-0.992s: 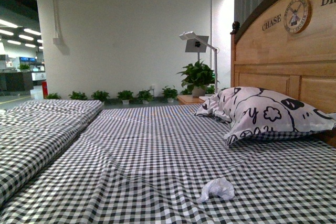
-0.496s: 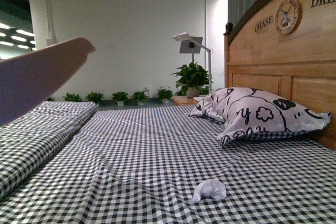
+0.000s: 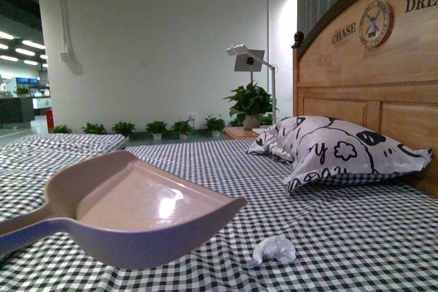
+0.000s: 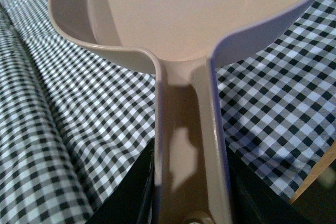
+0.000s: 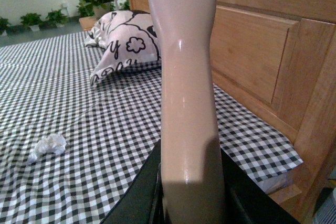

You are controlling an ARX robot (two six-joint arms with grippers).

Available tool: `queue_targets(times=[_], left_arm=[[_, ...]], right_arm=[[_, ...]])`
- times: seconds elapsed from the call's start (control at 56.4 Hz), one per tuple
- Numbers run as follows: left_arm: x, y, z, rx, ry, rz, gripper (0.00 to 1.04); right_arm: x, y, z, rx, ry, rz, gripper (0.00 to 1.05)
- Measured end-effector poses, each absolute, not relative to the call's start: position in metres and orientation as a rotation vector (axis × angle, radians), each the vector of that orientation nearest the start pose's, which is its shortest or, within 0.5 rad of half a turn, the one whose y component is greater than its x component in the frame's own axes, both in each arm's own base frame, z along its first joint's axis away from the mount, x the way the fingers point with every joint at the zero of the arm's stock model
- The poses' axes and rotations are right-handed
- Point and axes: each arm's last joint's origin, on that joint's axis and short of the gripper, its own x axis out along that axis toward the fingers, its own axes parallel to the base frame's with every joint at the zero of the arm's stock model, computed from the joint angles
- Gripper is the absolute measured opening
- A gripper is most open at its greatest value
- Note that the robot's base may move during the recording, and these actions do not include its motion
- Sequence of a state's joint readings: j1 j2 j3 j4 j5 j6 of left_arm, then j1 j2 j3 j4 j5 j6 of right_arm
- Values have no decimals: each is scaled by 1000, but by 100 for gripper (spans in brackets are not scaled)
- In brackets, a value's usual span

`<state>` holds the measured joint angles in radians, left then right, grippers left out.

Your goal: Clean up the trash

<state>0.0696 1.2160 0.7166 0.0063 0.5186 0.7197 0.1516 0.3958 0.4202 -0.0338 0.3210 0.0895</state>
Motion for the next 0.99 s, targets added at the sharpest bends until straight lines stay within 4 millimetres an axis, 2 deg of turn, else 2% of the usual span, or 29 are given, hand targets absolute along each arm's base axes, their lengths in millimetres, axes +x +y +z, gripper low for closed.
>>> queue_targets(times=[0.089,0.159,0.337,0.815,0.992], left_arm=[[268,-7,236,606,283,-642,28],[280,-16,223,655,294,-693,28],[295,-22,206,693,326,-757,28],[324,-23,189,685,448,-799,28],[329,-27,183,691,459,-815,28]], right_arm=[[115,8,270,87,2,-170,21],[115,8,270,87,1,-170,21],[115,8,270,87,1,-170,21],[115,8,270,87,2,-170,21],[115,8,270,87,1,-170,21]])
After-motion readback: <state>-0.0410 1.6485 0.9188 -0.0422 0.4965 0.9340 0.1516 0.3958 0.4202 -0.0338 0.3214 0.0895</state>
